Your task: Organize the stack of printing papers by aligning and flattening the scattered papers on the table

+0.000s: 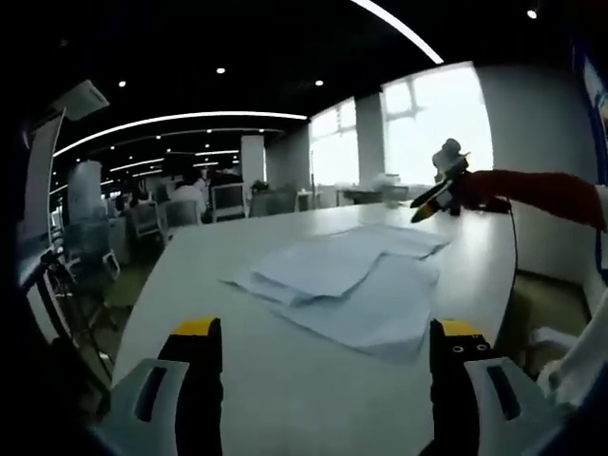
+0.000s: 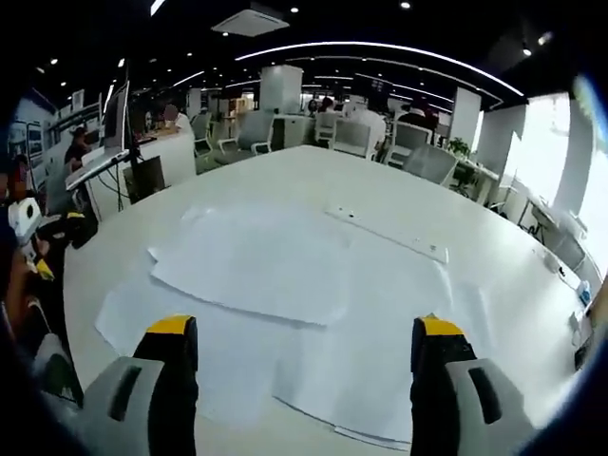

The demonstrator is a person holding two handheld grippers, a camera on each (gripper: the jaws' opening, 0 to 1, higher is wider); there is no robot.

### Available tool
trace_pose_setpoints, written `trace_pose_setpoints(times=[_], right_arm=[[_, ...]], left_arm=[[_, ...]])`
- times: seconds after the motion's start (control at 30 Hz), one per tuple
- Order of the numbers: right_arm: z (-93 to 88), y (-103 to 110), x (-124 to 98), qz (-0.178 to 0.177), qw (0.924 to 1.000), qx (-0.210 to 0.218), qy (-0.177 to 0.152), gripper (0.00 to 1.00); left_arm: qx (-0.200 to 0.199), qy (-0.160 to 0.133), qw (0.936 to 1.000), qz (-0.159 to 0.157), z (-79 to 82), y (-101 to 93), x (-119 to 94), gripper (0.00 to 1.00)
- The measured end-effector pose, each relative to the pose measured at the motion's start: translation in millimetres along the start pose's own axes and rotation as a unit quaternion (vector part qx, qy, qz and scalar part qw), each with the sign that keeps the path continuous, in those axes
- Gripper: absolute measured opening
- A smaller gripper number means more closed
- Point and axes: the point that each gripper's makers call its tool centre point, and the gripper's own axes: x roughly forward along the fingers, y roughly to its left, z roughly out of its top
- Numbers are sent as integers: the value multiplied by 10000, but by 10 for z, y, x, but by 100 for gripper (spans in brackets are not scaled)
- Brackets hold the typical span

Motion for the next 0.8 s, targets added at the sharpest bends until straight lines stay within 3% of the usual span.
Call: trace_pose_setpoints(times=[0.27, 0.4, 0.5, 0.6, 0.8], right_arm=[[-16, -58, 174, 56, 9999, 60, 89, 88], [-53, 82, 281, 198, 9997, 52, 114, 88], [-70, 178, 364, 348, 9990, -247, 119, 88], [-75, 136, 455, 376, 9982, -427, 177, 88], [-145, 105, 531, 444, 9948, -883, 243, 89]], left_arm=[[3, -84, 9999, 87, 128, 165, -18, 93], [9, -118, 9999, 101, 149, 174, -54, 93], [6, -59, 10000, 75, 128, 174, -31, 93], [194, 4, 9997, 167, 108, 187, 1, 92], [112, -91, 9998, 135, 104, 163, 27, 93]])
